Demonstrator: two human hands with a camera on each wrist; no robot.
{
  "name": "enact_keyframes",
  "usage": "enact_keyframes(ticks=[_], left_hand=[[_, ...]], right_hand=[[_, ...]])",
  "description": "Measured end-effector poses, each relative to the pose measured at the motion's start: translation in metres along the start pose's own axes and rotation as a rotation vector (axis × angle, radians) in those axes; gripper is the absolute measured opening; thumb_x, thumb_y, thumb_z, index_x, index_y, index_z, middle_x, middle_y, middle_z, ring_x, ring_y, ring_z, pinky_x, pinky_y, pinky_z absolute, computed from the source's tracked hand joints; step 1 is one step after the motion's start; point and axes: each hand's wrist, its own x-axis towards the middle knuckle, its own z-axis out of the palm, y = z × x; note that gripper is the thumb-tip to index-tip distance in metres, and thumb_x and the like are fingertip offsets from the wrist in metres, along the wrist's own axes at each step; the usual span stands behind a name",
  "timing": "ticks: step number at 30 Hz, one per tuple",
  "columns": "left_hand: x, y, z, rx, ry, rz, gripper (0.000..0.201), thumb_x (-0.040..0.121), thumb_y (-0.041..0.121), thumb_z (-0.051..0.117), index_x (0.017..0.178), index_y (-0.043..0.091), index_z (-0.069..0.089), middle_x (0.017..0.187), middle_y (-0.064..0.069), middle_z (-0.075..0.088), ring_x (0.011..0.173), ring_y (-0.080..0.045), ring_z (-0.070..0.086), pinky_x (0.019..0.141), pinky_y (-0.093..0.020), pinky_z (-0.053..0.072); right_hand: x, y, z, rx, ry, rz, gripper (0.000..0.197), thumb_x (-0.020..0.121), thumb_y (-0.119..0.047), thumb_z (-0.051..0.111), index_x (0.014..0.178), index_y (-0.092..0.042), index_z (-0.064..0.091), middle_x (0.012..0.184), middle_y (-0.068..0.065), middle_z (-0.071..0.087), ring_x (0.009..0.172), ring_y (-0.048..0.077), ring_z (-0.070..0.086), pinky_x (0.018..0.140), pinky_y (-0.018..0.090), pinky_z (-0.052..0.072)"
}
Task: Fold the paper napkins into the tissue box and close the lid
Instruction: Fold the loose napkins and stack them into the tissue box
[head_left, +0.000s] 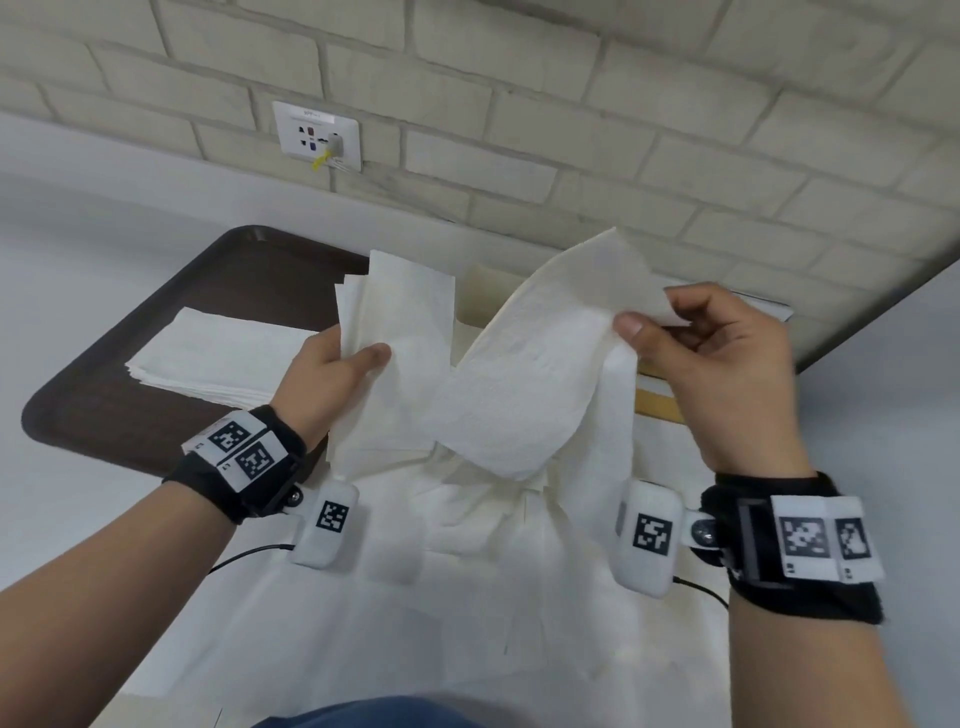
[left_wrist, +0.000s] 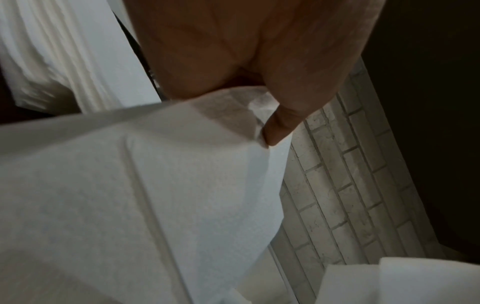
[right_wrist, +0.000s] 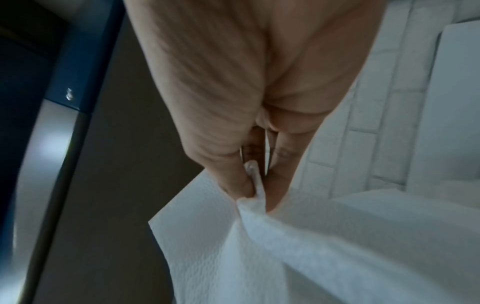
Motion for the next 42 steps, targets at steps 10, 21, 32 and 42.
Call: enact_keyframes(ticks=[10, 21, 32, 42], left_hand=[[0.010, 0.028, 0.033, -0.033, -0.190, 0.053, 0.015, 0.100, 0.013, 0.062, 0.104, 0.022, 0.073, 0.098, 0.004, 0.080, 0.089, -0.017, 0.077, 0.078, -0.033, 0.059], [-0.011, 0.026, 0.075, -0.171, -0.380, -0.062, 0.027, 0.091, 0.015, 0.062, 0.116, 0.011, 0.071, 0.111, -0.010, 0.079, 0.103, -0.035, 0.075, 0.089, -0.047, 0.061], [-0.020, 0.020, 0.075, -0.305, -0.399, -0.130, 0.045, 0.077, 0.009, 0.063, 0.122, 0.011, 0.064, 0.118, -0.010, 0.077, 0.108, -0.034, 0.074, 0.094, -0.051, 0.059], [-0.026, 0.021, 0.080, -0.305, -0.367, -0.239, 0.027, 0.090, -0.004, 0.047, 0.104, 0.007, 0.068, 0.096, -0.010, 0.077, 0.092, -0.036, 0.070, 0.091, -0.050, 0.055]], right_hand=[[0.014, -0.069, -0.037, 0.086, -0.003, -0.166, 0.015, 0.081, -0.021, 0.083, 0.091, -0.028, 0.073, 0.094, -0.002, 0.079, 0.092, 0.023, 0.076, 0.085, 0.036, 0.060], [0.052, 0.001, 0.022, -0.641, -0.344, 0.152, 0.008, 0.080, -0.021, 0.083, 0.081, -0.024, 0.076, 0.074, -0.003, 0.075, 0.070, 0.011, 0.071, 0.069, 0.026, 0.051], [0.041, -0.011, 0.009, -0.837, -0.276, 0.144, 0.008, 0.082, -0.022, 0.079, 0.079, -0.027, 0.073, 0.074, -0.004, 0.071, 0.081, 0.018, 0.068, 0.069, 0.029, 0.048], [0.020, -0.039, 0.003, -0.691, -0.332, 0.232, 0.011, 0.078, -0.022, 0.086, 0.076, -0.026, 0.075, 0.069, -0.004, 0.073, 0.062, 0.007, 0.066, 0.066, 0.029, 0.050]])
